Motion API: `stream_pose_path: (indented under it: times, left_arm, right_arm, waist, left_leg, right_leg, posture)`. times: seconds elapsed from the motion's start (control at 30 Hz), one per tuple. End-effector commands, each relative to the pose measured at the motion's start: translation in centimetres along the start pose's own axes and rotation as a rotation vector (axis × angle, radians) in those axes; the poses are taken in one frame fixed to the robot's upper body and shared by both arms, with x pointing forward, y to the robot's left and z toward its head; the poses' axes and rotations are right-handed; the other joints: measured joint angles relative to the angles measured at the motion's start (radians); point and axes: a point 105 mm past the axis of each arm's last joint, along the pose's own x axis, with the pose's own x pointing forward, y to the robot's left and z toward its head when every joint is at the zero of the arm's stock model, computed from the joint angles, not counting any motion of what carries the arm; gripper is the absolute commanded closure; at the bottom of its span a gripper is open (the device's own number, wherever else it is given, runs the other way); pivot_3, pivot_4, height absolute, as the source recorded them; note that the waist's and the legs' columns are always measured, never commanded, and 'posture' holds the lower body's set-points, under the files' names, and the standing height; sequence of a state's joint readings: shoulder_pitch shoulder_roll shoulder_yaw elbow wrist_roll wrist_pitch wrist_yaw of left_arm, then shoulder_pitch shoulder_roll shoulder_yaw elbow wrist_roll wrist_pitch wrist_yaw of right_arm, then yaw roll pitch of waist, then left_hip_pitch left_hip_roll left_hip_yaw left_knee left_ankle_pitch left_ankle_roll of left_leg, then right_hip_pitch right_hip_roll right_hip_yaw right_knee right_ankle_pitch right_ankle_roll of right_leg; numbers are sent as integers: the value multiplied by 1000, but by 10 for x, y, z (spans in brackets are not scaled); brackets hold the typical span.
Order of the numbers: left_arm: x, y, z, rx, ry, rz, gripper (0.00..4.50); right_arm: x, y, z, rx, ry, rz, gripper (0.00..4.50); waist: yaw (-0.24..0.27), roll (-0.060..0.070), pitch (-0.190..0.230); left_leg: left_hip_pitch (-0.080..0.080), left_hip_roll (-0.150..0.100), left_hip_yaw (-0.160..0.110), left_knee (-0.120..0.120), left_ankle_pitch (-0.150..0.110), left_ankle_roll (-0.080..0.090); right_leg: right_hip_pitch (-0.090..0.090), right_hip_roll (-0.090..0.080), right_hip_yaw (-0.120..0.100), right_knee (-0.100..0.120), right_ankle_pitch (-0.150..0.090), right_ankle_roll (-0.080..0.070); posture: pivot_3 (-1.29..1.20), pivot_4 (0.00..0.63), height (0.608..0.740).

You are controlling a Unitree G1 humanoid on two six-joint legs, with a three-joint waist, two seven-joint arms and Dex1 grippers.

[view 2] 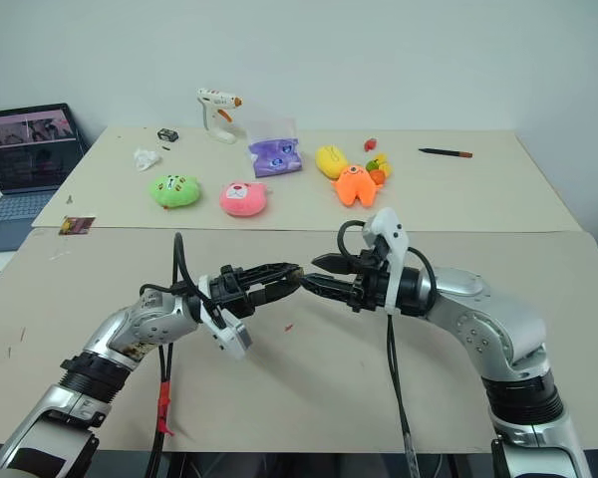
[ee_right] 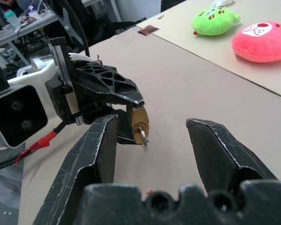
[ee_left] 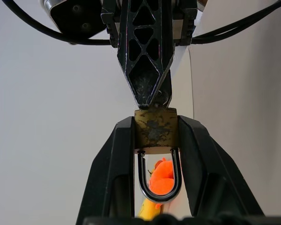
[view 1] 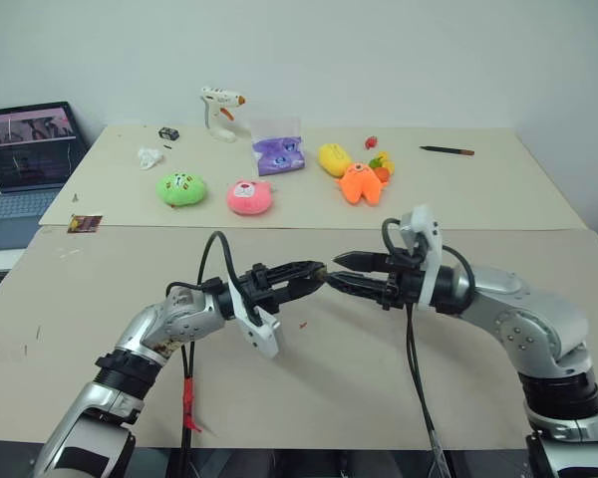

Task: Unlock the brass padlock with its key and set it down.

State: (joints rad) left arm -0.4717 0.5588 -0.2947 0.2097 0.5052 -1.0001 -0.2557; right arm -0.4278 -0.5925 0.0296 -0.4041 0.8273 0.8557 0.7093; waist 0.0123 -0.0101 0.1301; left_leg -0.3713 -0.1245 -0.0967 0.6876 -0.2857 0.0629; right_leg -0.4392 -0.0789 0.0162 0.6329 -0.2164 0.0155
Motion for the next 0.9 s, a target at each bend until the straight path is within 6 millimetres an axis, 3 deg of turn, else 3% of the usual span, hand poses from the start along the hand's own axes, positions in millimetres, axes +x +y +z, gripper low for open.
stream_pose_path:
  times: [0.03,0.23,0.33,0.53,0.9]
  left_arm:
    - [3,11,5,20,-29,43,3695]
    - [3,11,3,20,-25,42,3695]
    - [3,12,2,22,-18,44,3695]
    - [3,12,3,25,-21,47,3695]
    - [4,15,3,28,-26,53,3695]
  right_arm:
    - [3,10,13,-49,-32,39,1634]
    - [5,10,13,-38,-37,44,1634]
    - [5,10,14,-33,-40,44,2352]
    - [6,12,14,-27,-36,51,4388]
    - [8,15,13,-34,-22,66,4415]
  waist:
    - [0,0,0]
    - [0,0,0]
    - [-1,0,0]
    - [0,0,0]
    - [-1,0,0]
  left_leg:
    - [0,0,0,0,0,0]
    - [0,0,0,0,0,0]
    - [0,0,0,0,0,0]
    - [0,0,0,0,0,0]
    - [0,0,0,0,0,0]
  right_leg:
    - [0,0,0,0,0,0]
    - [0,0,0,0,0,0]
    - [0,0,0,0,0,0]
    - [0,0,0,0,0,0]
    - [0,0,0,0,0,0]
  posture:
    - [0,150,740]
    - [0,150,740]
    - [0,150,740]
    - [0,150,740]
    - [0,150,740]
